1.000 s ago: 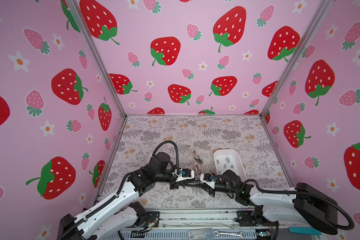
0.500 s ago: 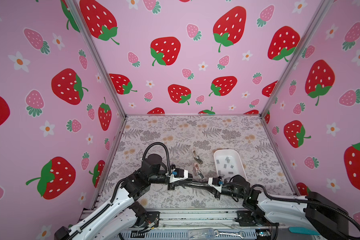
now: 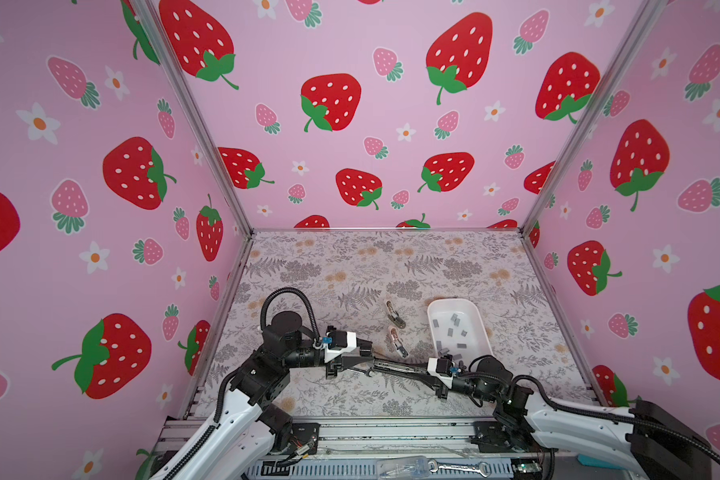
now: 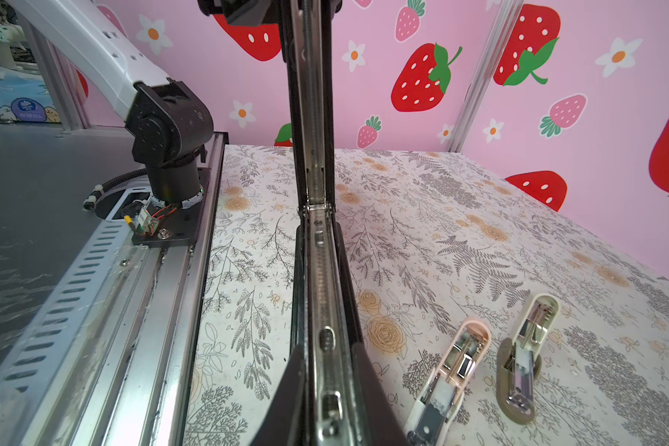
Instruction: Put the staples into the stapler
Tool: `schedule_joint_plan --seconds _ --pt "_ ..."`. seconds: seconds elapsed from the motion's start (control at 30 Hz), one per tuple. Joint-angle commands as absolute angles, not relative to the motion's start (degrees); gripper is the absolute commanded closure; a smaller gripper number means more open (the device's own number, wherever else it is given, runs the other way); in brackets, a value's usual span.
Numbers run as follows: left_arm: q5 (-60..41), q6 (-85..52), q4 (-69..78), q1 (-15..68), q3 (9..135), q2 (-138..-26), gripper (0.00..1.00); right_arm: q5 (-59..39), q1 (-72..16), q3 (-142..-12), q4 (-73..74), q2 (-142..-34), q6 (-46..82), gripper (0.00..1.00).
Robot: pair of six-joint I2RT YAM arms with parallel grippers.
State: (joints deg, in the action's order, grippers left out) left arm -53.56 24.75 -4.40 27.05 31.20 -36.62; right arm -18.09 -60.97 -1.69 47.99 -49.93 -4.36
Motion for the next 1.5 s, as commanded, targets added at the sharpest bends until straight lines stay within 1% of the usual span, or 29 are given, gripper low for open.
schedule_joint_plan --seconds 0.0,0.2,0.4,0.63,0.8,0.97,1.1,1.13,1.17,1.2,1.23,1.33,1.47 --pt "-42.4 22.9 2.9 22.7 31.4 -35.6 1.00 -18.6 -60.6 -1.0 51.0 -48.4 -4.7 1.00" --pt "-42.3 19.1 5.8 19.1 30.0 -35.4 1.00 -19.6 -60.7 -1.2 51.6 -48.0 -4.1 1.00" --pt "-42.7 14.6 9.3 14.6 28.4 -34.5 1.00 -18.6 -60.6 -1.2 51.7 -47.1 -3.2 1.00" --pt "-44.0 14.1 10.2 14.0 28.2 -34.9 1.00 -18.0 -60.6 -2.2 51.7 -47.0 -2.0 1.00" --pt "-37.7 12.9 7.3 14.0 29.7 -37.4 1.00 -17.9 -60.6 -1.9 52.8 -45.0 -0.6 1.00" --pt "-27.5 11.0 4.3 14.0 30.3 -38.1 1.00 -12.8 -60.6 -2.4 51.3 -41.9 1.0 1.00" --pt "-22.5 10.2 3.4 14.0 30.3 -38.5 0.95 -10.4 -60.6 -3.3 50.2 -41.6 1.8 1.00" --pt "-22.0 10.1 3.4 13.9 30.2 -38.7 0.93 -9.9 -60.6 -3.6 50.0 -42.0 2.0 1.00" --pt "-21.4 9.9 3.5 14.0 30.2 -39.0 0.81 -9.7 -60.6 -4.1 49.8 -42.5 2.2 1.00" --pt "-21.0 9.8 3.6 14.0 30.2 -39.2 0.43 -9.4 -60.6 -4.4 49.6 -43.0 2.3 1.00" --pt "-20.7 9.7 3.8 13.9 30.2 -39.5 0.00 -9.1 -60.7 -4.9 49.3 -43.5 2.5 1.00" --pt "-20.3 9.3 4.3 14.0 30.1 -39.6 0.00 -8.4 -60.7 -6.2 48.9 -45.1 3.3 1.00" --pt "-17.3 7.8 4.5 14.0 30.1 -38.7 0.01 -6.0 -61.3 -7.4 48.4 -46.2 4.3 1.00"
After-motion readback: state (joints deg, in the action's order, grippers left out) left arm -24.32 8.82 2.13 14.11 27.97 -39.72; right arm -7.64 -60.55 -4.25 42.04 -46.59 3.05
